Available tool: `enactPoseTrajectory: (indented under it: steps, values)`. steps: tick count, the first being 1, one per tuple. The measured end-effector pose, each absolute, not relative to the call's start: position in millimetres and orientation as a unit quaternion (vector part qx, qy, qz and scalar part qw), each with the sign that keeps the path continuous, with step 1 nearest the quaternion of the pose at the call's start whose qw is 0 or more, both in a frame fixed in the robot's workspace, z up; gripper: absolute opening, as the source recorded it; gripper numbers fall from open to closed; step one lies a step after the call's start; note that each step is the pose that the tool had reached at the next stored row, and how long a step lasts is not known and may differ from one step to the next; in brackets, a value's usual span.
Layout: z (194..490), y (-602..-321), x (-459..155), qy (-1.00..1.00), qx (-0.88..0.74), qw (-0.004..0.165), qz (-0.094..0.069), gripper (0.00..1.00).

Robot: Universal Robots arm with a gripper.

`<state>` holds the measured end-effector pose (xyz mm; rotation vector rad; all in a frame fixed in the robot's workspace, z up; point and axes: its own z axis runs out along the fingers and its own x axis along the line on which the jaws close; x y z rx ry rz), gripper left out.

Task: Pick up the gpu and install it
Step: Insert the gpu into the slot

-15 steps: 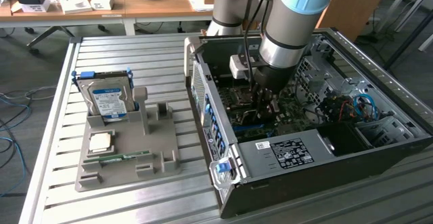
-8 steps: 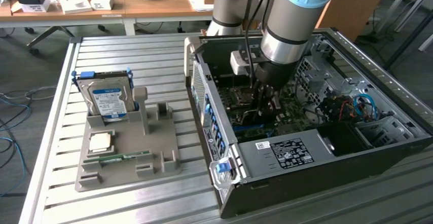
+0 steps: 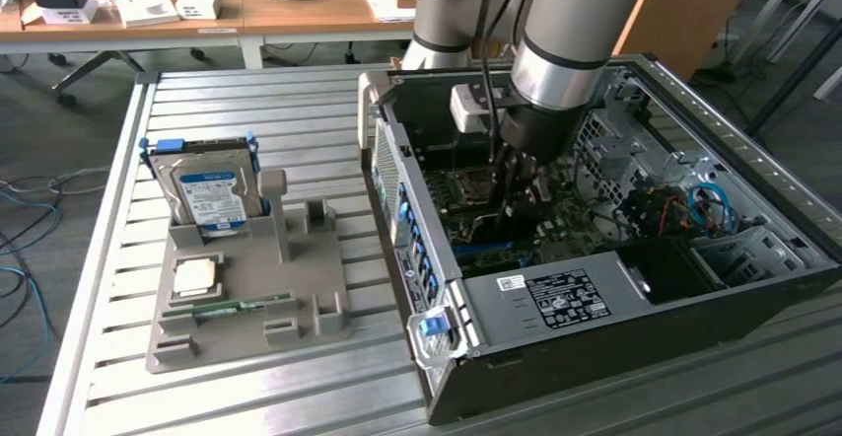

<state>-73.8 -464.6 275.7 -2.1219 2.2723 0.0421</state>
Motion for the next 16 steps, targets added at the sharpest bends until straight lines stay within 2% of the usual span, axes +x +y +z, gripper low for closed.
enactPoseTrajectory:
  steps: [16]
  values:
    - [317.1, -463.9, -73.8, 0.731, -0.682, 0.016, 0.014, 0.4]
